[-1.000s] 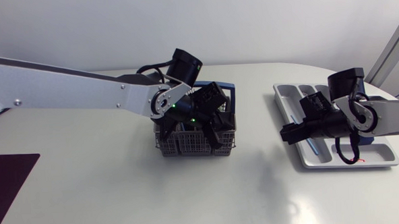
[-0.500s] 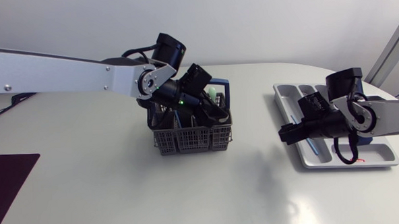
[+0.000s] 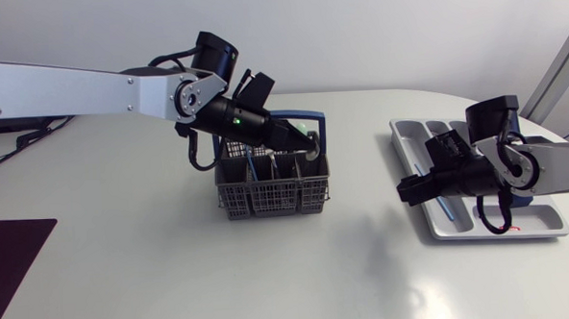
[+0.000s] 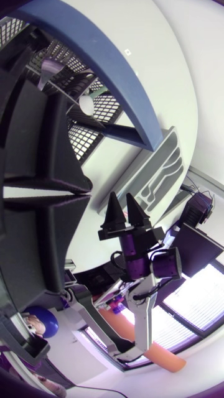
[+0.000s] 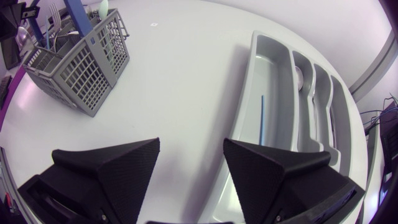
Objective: Unload the cutlery basket into the drawer organizer.
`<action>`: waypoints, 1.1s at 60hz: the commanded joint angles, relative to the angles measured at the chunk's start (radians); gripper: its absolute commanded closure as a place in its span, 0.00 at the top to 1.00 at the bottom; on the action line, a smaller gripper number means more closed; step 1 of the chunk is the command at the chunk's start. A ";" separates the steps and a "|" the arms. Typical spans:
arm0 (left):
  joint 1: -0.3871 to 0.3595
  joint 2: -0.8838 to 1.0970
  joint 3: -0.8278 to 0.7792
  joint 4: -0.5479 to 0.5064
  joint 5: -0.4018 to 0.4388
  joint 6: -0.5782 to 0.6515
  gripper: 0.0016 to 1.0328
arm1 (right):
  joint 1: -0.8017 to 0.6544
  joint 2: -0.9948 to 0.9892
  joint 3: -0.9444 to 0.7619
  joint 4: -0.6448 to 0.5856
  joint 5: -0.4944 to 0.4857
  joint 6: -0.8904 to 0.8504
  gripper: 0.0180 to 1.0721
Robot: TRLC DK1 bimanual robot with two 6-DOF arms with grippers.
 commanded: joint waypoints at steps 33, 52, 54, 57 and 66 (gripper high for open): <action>0.013 -0.160 0.008 0.002 0.119 -0.180 0.03 | 0.055 -0.304 -0.063 -0.087 -0.108 -0.033 0.82; -0.040 -0.239 -0.046 -0.047 0.134 -0.163 0.03 | 0.278 -0.507 -0.104 -0.129 -0.117 -0.096 0.86; -0.048 -0.247 -0.049 -0.067 0.134 -0.147 0.03 | 0.293 -0.519 -0.109 -0.129 -0.126 -0.105 0.86; -0.063 -0.258 -0.057 -0.085 0.134 -0.132 0.03 | 0.314 -0.534 -0.115 -0.129 -0.140 -0.128 0.86; -0.112 -0.273 -0.063 -0.211 0.133 -0.015 0.03 | 0.339 -0.551 -0.110 -0.156 -0.215 -0.200 0.86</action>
